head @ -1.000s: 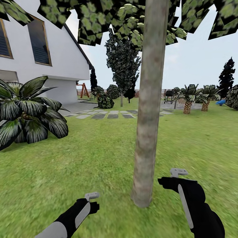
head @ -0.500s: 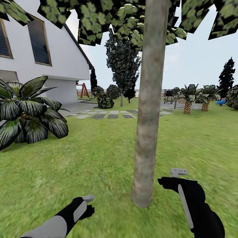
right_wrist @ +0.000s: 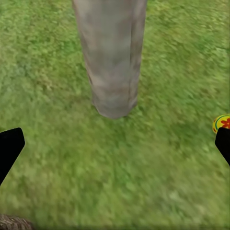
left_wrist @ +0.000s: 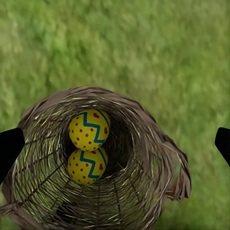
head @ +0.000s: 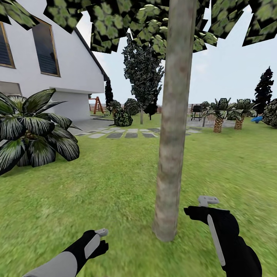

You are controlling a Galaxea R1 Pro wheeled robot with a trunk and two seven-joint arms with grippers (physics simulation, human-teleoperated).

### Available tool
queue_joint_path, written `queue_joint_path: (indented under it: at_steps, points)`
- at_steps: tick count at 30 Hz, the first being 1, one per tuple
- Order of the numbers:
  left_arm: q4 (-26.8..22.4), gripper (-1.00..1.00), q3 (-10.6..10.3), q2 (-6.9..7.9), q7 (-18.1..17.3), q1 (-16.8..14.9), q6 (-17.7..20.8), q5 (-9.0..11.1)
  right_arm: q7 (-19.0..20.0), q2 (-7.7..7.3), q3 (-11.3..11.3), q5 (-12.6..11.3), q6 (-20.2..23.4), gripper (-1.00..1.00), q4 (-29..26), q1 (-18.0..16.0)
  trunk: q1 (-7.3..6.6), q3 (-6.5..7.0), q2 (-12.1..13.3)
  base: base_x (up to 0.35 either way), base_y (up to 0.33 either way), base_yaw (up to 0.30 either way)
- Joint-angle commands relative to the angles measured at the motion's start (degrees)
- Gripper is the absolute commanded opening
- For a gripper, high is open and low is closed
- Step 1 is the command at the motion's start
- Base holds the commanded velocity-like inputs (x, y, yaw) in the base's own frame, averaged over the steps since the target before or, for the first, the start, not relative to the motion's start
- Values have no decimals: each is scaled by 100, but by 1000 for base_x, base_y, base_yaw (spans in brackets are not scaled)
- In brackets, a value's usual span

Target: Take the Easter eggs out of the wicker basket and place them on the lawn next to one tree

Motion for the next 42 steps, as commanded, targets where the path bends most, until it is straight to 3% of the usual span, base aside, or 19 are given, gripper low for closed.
queue_joint_path:
  at_steps: [1,12,20,30,42]
  points:
    - [-12,100,-45,5,44,-2,22,61,39,5,-7,53,24,100,-4,-5,0,-8,-5,0,0,0]
    - [-11,100,-37,14,40,0,34,64,39,4,-8,52,24,100,-1,-5,0,-8,-5,0,0,0]
    - [-13,100,239,15,24,2,110,57,39,4,-8,55,24,100,-1,-5,0,-8,-5,0,0,0]
    - [-11,100,325,13,27,8,183,58,39,4,-8,50,24,100,-1,-5,0,-8,-5,0,0,0]
    - [-19,100,466,15,23,8,502,61,39,4,-8,50,24,100,-1,-5,264,-223,-486,0,0,0]
